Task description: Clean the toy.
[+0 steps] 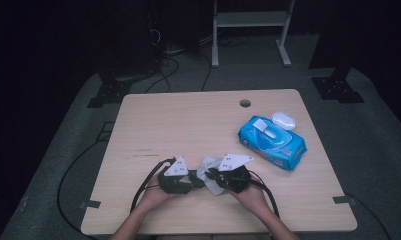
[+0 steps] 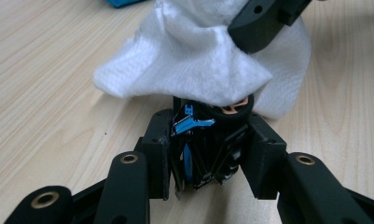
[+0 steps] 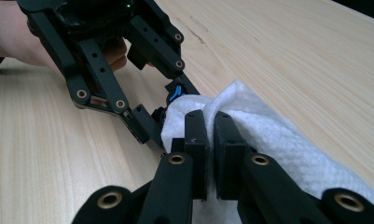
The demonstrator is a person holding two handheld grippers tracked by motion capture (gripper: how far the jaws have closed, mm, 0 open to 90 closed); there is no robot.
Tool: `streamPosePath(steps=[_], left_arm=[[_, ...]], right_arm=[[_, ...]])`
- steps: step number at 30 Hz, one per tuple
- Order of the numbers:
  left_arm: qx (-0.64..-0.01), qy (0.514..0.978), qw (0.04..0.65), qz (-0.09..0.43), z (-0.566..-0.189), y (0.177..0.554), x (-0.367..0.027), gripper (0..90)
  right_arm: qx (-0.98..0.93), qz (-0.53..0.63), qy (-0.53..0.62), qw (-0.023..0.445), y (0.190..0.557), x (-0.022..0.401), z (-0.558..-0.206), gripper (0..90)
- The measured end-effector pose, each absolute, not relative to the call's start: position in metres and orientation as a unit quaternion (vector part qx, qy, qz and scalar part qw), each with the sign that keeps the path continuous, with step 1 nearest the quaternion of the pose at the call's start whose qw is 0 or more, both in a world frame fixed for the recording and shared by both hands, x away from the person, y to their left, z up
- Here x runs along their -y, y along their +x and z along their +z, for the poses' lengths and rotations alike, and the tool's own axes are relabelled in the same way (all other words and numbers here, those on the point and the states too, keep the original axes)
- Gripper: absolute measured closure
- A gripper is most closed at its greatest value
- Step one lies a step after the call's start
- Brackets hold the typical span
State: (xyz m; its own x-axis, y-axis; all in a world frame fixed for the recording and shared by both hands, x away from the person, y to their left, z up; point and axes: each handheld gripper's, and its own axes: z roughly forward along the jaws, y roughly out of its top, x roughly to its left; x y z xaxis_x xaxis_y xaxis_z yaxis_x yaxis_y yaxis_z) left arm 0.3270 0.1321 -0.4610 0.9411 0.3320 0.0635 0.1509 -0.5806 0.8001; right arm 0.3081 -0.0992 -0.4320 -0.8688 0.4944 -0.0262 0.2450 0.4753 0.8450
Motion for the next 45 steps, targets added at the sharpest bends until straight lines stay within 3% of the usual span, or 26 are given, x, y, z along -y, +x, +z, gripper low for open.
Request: streamPosePath(steps=[10,20,33,37,43,45], left_arm=[[-0.140,0.883,0.436,0.104,-0.461,0.329,-0.136,58.3],[-0.141,0.883,0.435,0.105,-0.460,0.329,-0.137,58.3],[-0.143,0.882,0.436,0.108,-0.461,0.330,-0.137,58.3],[-0.142,0.882,0.436,0.109,-0.461,0.330,-0.137,58.3],[-0.136,0.883,0.437,0.106,-0.461,0.329,-0.135,58.2],[-0.137,0.883,0.437,0.106,-0.461,0.329,-0.135,58.2]], right_arm=[[-0.833,0.436,0.285,0.184,0.324,0.145,-0.428,86.4],[-0.836,0.411,0.289,0.222,0.323,0.151,-0.419,86.5],[-0.868,0.404,0.256,0.132,0.328,0.155,-0.412,84.5],[-0.861,0.416,0.254,0.147,0.328,0.147,-0.414,70.1],[-0.849,0.432,0.271,0.141,0.334,0.138,-0.424,64.7],[-0.839,0.445,0.276,0.144,0.332,0.137,-0.427,67.6]])
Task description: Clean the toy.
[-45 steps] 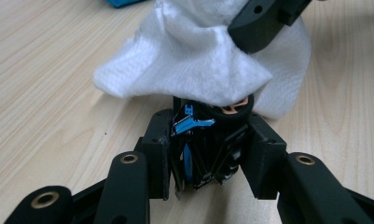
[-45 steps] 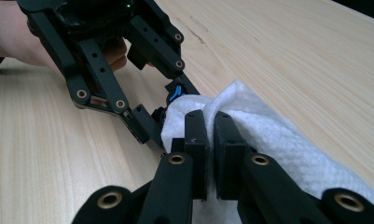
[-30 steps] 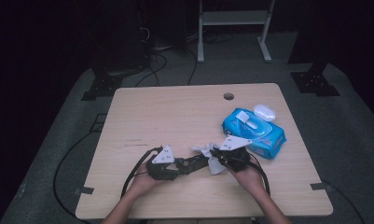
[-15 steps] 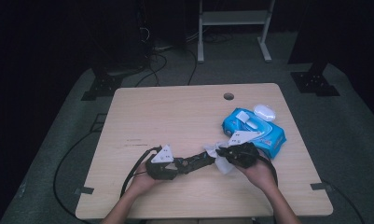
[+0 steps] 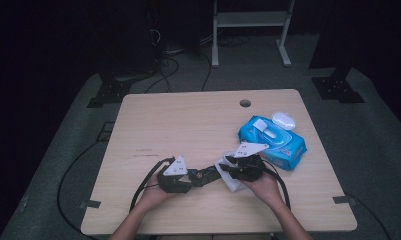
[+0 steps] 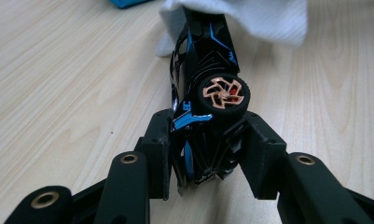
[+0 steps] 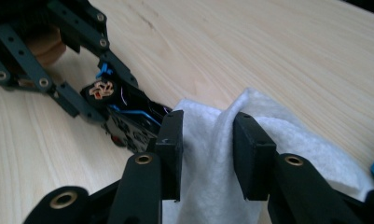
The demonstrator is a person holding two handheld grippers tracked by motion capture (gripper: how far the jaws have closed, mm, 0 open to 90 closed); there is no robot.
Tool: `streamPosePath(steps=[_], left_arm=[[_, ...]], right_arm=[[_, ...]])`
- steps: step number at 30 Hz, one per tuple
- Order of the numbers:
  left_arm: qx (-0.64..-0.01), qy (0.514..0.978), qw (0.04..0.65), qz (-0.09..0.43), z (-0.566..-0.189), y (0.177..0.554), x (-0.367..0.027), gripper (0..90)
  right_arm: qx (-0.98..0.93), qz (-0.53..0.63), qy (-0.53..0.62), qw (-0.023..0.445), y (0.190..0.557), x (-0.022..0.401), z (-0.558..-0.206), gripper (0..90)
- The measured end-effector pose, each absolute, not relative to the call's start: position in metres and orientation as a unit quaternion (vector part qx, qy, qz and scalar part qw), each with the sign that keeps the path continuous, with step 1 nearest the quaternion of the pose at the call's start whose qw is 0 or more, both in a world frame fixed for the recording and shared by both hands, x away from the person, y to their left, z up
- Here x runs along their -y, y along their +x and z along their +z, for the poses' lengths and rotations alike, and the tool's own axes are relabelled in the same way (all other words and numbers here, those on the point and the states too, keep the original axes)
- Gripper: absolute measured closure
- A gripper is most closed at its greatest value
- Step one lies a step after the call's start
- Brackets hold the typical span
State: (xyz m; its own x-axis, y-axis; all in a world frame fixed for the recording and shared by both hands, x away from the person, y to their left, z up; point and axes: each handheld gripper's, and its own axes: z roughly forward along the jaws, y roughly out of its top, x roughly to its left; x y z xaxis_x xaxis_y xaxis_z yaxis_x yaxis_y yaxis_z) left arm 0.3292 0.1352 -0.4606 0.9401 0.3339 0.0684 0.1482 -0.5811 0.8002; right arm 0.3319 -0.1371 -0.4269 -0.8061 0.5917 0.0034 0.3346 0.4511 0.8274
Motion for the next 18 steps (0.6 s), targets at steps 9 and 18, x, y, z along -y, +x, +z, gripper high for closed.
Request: streamPosePath(steps=[9,18], left_arm=[[-0.142,0.881,0.440,0.103,-0.461,0.330,-0.136,58.3],[-0.143,0.880,0.441,0.102,-0.461,0.331,-0.135,58.7]], right_arm=[[-0.832,0.447,0.282,0.166,0.331,0.141,-0.430,85.7],[-0.825,0.444,0.302,0.174,0.332,0.154,-0.427,86.2]])
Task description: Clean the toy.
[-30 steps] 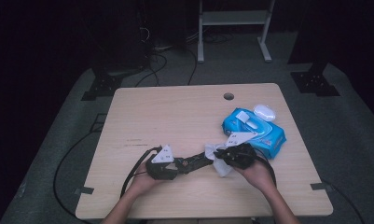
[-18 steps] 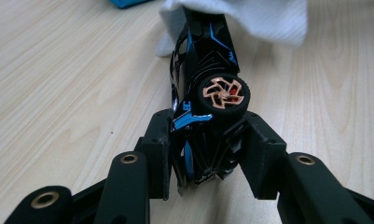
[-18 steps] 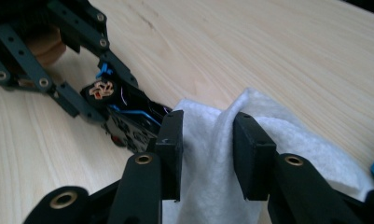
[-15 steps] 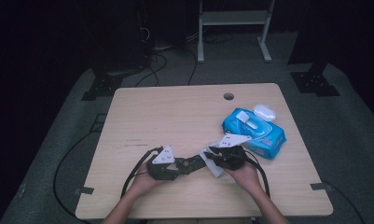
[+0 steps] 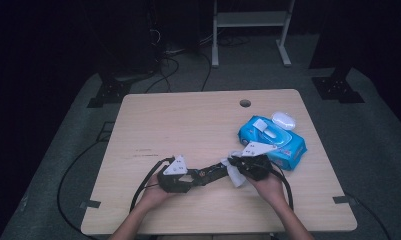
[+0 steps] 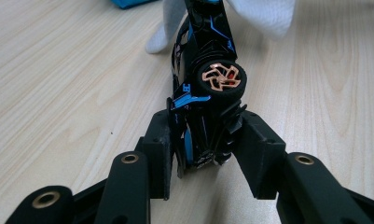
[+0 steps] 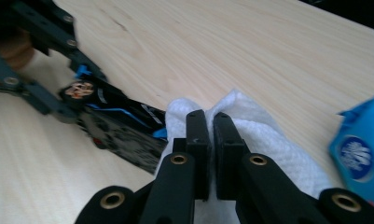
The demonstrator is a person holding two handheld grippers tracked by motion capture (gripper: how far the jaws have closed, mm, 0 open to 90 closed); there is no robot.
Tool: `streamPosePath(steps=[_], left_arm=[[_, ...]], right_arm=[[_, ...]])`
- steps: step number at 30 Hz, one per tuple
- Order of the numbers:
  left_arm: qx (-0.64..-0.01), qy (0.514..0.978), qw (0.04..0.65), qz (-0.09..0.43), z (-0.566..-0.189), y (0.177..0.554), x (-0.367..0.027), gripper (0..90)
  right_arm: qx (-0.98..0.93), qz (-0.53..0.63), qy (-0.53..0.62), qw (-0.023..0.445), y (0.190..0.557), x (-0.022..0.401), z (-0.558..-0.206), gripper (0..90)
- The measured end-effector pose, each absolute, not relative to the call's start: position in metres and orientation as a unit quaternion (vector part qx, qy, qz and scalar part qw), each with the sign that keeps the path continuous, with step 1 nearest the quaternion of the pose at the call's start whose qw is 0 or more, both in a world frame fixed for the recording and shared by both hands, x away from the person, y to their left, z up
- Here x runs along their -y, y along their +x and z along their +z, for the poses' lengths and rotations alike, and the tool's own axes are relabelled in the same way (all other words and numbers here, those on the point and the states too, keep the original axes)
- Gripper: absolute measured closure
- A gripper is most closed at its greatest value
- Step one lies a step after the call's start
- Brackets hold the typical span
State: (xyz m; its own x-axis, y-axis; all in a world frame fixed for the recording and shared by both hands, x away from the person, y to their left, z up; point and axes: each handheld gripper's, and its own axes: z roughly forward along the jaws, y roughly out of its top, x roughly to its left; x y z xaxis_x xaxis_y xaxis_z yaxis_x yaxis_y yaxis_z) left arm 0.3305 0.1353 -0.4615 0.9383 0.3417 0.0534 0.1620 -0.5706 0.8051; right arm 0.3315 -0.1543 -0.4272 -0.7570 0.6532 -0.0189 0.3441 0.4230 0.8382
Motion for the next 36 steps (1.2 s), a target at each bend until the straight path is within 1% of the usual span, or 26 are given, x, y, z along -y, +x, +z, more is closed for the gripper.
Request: streamPosePath(steps=[2,4,8,10,12,15,17,19,21,24,25,29,32,34,36], left_arm=[[-0.144,0.879,0.443,0.101,-0.462,0.331,-0.135,58.8],[-0.141,0.882,0.439,0.103,-0.461,0.331,-0.135,58.9],[-0.144,0.880,0.442,0.100,-0.462,0.331,-0.136,58.9],[-0.144,0.880,0.442,0.100,-0.462,0.331,-0.136,58.9],[-0.143,0.880,0.441,0.100,-0.461,0.331,-0.136,58.9],[-0.141,0.882,0.438,0.102,-0.461,0.331,-0.135,58.9],[-0.142,0.881,0.440,0.102,-0.461,0.330,-0.136,58.9],[-0.140,0.881,0.439,0.104,-0.461,0.330,-0.136,58.9],[-0.140,0.882,0.439,0.103,-0.461,0.329,-0.136,58.9],[-0.139,0.882,0.439,0.102,-0.461,0.330,-0.135,58.9],[-0.139,0.882,0.439,0.102,-0.461,0.330,-0.135,58.9],[-0.138,0.882,0.438,0.102,-0.461,0.330,-0.135,58.9],[-0.138,0.883,0.438,0.103,-0.461,0.330,-0.135,58.9],[-0.140,0.881,0.440,0.102,-0.461,0.329,-0.135,58.9],[-0.139,0.882,0.439,0.103,-0.461,0.329,-0.134,58.9]], right_arm=[[-0.828,0.447,0.292,0.168,0.330,0.150,-0.429,86.2],[-0.830,0.443,0.290,0.172,0.330,0.148,-0.428,86.2],[-0.820,0.437,0.319,0.186,0.334,0.162,-0.426,86.4],[-0.817,0.441,0.325,0.182,0.335,0.165,-0.428,86.4],[-0.818,0.442,0.318,0.183,0.333,0.158,-0.429,86.5],[-0.828,0.447,0.293,0.171,0.328,0.142,-0.428,86.5],[-0.834,0.438,0.278,0.186,0.325,0.134,-0.429,86.4],[-0.832,0.440,0.287,0.178,0.328,0.139,-0.427,86.6],[-0.830,0.433,0.297,0.189,0.330,0.145,-0.427,86.7],[-0.821,0.434,0.317,0.193,0.333,0.156,-0.427,86.7],[-0.820,0.431,0.320,0.198,0.333,0.156,-0.427,86.7],[-0.820,0.447,0.309,0.181,0.332,0.150,-0.428,86.6],[-0.828,0.436,0.299,0.188,0.330,0.145,-0.427,86.7],[-0.826,0.428,0.309,0.196,0.333,0.150,-0.427,86.7],[-0.817,0.437,0.327,0.185,0.335,0.156,-0.427,86.7]])
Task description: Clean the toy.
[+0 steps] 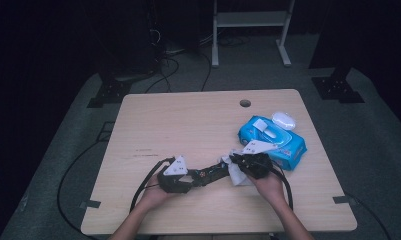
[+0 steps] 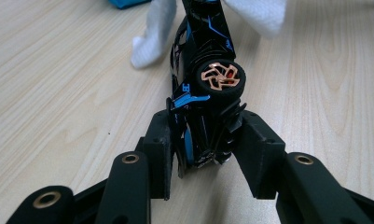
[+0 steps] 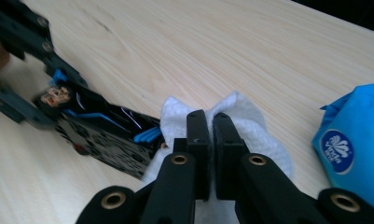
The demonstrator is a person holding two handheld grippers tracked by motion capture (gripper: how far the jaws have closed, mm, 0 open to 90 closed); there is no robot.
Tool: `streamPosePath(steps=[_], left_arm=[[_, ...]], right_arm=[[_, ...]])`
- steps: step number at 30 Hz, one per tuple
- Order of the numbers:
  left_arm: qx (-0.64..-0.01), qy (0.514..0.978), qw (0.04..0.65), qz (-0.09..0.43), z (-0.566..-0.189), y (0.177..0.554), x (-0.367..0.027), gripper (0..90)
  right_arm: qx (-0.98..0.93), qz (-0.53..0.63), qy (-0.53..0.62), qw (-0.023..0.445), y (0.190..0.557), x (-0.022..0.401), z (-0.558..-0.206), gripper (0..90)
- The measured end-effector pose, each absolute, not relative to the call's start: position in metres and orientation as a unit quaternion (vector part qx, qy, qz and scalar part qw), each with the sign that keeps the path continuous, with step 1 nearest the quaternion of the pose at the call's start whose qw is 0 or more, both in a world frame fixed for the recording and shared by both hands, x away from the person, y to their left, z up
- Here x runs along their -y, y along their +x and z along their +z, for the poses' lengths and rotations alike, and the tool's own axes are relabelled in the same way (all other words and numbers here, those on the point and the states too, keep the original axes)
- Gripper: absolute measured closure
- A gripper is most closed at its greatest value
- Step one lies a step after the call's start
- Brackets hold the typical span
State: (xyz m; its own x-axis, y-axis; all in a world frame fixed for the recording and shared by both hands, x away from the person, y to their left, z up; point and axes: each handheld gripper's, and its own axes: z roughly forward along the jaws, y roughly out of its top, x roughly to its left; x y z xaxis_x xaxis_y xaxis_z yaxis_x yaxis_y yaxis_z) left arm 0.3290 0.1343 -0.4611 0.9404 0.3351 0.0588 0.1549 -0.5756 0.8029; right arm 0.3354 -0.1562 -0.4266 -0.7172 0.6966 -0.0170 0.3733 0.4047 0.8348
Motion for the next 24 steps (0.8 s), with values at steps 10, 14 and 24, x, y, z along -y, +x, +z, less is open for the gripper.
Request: streamPosePath(steps=[10,14,24], left_arm=[[-0.130,0.881,0.445,0.096,-0.462,0.325,-0.127,58.9],[-0.128,0.882,0.444,0.094,-0.462,0.325,-0.127,59.0],[-0.129,0.886,0.435,0.098,-0.460,0.326,-0.132,59.1]], right_arm=[[-0.838,0.466,0.249,0.135,0.314,0.091,-0.425,86.5],[-0.848,0.452,0.235,0.148,0.309,0.083,-0.428,86.7],[-0.831,0.419,0.298,0.211,0.322,0.141,-0.425,86.8]])
